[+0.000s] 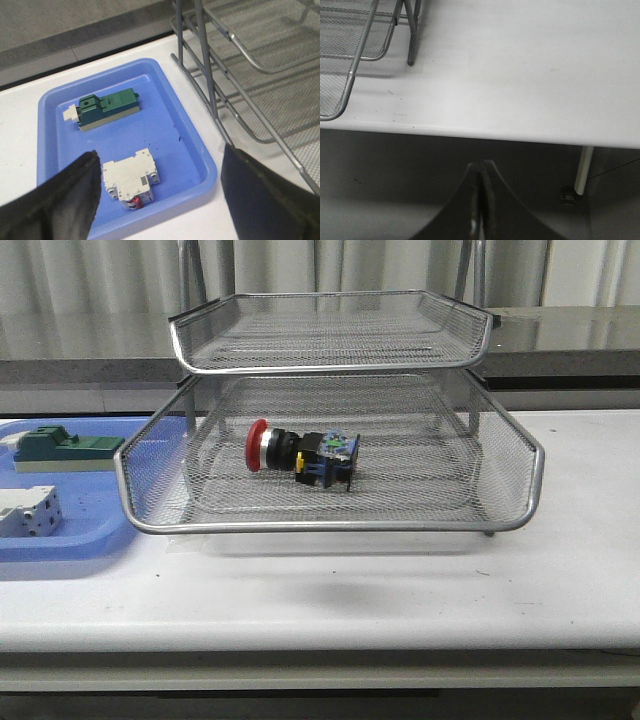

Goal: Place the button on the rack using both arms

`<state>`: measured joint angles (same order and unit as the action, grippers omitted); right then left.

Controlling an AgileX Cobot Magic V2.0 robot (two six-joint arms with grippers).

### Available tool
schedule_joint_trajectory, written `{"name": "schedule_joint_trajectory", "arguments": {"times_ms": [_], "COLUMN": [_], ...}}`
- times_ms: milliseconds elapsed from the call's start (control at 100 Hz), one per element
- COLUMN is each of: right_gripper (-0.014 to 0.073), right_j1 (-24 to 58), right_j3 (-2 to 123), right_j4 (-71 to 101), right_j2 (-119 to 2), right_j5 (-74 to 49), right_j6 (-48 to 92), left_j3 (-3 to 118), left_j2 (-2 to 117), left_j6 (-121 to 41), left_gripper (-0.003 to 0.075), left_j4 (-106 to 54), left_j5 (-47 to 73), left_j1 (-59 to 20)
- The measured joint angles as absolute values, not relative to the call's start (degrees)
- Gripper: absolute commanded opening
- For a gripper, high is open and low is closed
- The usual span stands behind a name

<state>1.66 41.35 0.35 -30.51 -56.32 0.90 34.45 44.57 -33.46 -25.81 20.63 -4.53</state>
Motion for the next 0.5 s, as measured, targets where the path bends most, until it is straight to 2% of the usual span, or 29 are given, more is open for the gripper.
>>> {"name": "schedule_joint_trajectory", "arguments": {"times_ms": [250, 500], "right_gripper": [-0.0068, -0.0068], "right_j1": [1.7, 1.7], "right_j3": [41.4, 41.4], "right_j4": [0.3, 0.3], "right_j2": [-30.5, -30.5], "right_j5": [-56.3, -56.3], "right_j6": [0.9, 0.9], "left_j3": [23.2, 17.4], "left_j2": [30.6, 21.1], "left_j6": [-33.5, -33.5], "left_gripper": [0.0493, 0.0493], "left_j4": [-31.2, -34.8], "left_j5": [11.5, 6.5], "left_j1": [-4.5, -4.5]}}
